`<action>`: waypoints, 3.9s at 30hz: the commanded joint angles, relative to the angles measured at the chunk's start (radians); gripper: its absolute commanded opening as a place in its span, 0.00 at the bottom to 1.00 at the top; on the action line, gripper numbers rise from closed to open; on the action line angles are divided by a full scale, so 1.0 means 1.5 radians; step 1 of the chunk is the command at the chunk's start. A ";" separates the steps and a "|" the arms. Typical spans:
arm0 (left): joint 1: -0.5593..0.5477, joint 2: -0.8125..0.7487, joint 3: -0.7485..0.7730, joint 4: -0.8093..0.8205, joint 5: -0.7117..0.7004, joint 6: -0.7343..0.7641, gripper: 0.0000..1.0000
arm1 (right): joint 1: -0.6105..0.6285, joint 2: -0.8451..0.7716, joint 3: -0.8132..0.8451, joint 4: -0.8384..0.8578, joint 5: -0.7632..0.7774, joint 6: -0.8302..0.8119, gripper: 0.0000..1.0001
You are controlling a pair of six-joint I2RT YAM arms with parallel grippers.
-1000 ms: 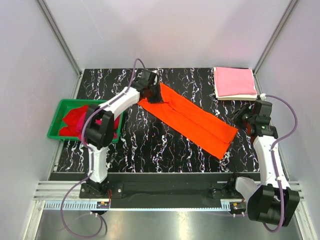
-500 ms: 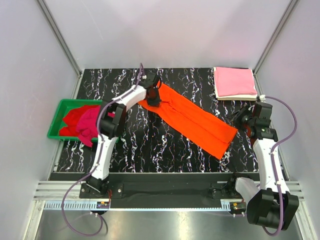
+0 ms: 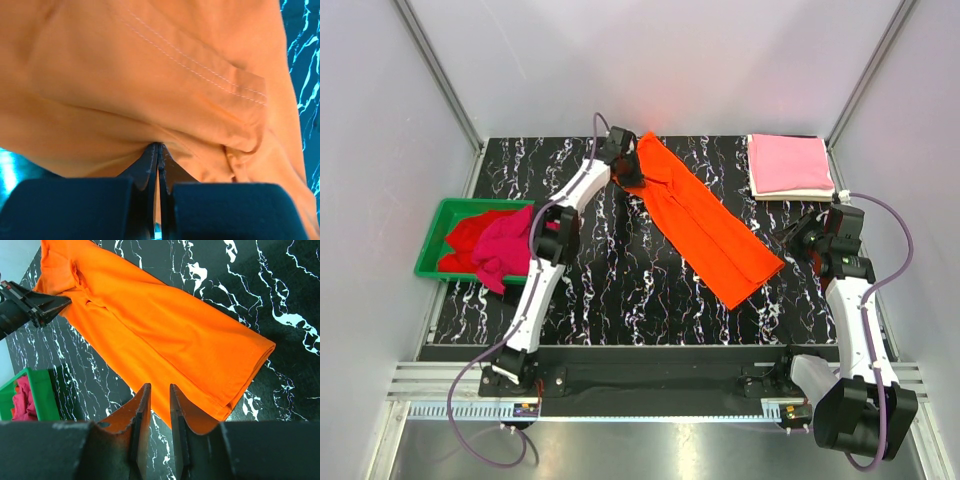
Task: Fold and stack the t-shirts
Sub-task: Fold the tshirt
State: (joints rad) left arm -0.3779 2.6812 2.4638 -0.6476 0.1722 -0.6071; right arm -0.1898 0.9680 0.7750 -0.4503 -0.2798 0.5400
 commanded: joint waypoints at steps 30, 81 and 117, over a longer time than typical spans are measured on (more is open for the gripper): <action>-0.311 -0.317 -0.486 0.192 0.085 -0.046 0.15 | 0.001 -0.059 0.124 -0.153 0.026 0.008 0.23; -0.224 -0.829 -1.025 0.053 -0.063 -0.034 0.26 | 0.421 0.196 0.028 -0.028 0.043 0.107 0.04; -0.289 -1.038 -1.230 0.101 0.002 -0.132 0.28 | 0.722 0.186 -0.078 -0.030 0.177 0.258 0.00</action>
State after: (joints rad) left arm -0.7921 1.1507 0.5728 -0.5037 0.1753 -0.7952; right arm 0.8803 1.2713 0.6380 -0.4770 -0.0589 0.9207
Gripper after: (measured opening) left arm 0.279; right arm 0.011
